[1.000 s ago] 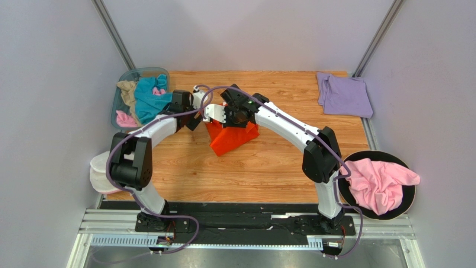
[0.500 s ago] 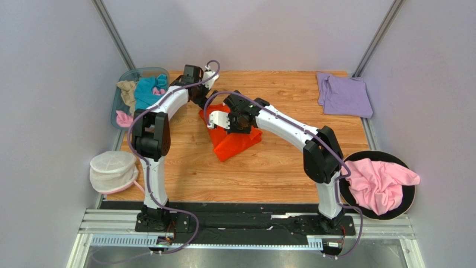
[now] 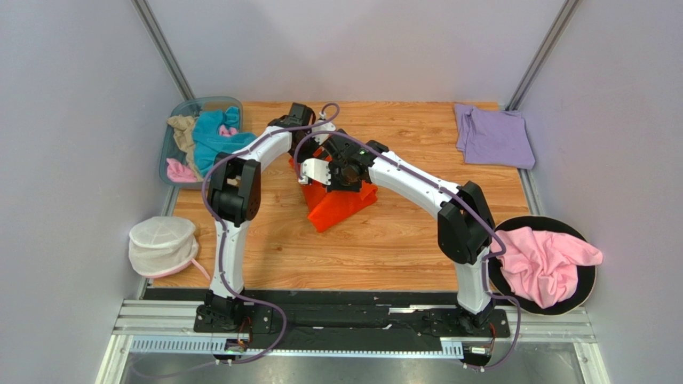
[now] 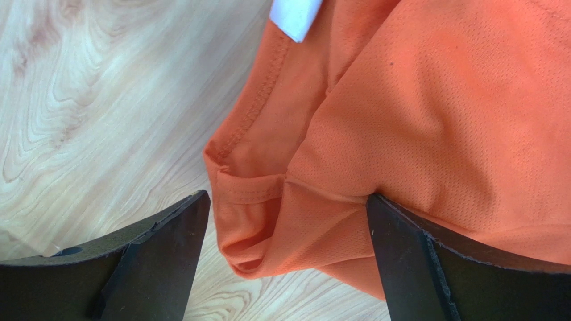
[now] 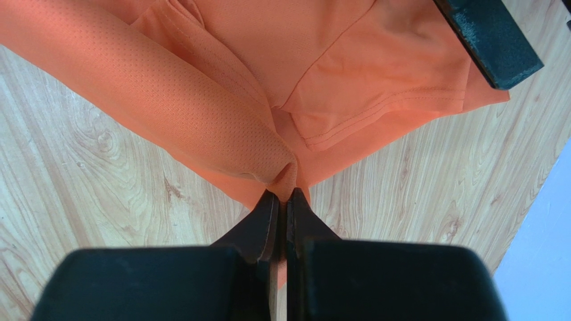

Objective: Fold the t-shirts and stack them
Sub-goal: Fold the tshirt

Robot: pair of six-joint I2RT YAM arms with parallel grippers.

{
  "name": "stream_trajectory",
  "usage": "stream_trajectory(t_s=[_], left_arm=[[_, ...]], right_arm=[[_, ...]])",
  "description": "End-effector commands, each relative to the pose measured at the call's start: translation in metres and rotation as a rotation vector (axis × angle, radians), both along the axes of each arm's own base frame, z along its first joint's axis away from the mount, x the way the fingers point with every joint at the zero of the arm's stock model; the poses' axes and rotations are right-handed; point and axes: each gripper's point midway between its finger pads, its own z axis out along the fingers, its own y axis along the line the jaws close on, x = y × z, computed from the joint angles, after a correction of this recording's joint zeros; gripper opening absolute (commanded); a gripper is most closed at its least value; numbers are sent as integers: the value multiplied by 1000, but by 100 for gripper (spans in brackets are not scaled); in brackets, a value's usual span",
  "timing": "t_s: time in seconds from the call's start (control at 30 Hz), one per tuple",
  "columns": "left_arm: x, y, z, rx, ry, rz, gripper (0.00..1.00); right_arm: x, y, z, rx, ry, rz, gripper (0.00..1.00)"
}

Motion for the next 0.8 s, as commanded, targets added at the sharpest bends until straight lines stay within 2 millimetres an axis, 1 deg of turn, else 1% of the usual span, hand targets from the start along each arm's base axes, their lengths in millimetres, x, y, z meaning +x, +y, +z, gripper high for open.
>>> stream_trajectory(t_s=[0.0,0.17,0.3,0.37,0.4,0.43,0.53,0.57,0.63,0.67,0.7,0.77], left_arm=[[-11,-1,-13,70,50,-37,96],[-23,-9,-19,103,64,-65,96],[-39,-14,-27,116,91,-88,96],[-41,-19,-23,133,65,-104,96],[-46,-19,-26,137,73,-109,96],[-48,-23,-26,138,71,-117,96],[-58,-28,-27,150,88,-146,96],[-60,-30,-25,150,87,-154,96],[-70,-33,-29,165,101,-183,96],[-73,-35,-27,166,99,-192,96],[-76,-31,-28,195,98,-196,96],[-83,-36,-26,205,96,-215,96]], right_arm=[[1,6,36,70,-73,11,0],[0,8,44,73,-94,17,0],[-1,6,54,75,-114,21,0],[-1,6,60,82,-126,24,0],[-1,6,63,86,-131,25,0],[2,1,66,67,-154,7,0],[3,-2,72,65,-171,4,0],[3,-3,73,63,-174,1,0],[2,-4,74,62,-176,2,0],[2,-5,75,61,-179,0,0],[1,-6,76,63,-179,1,0],[1,-6,75,63,-180,0,0]])
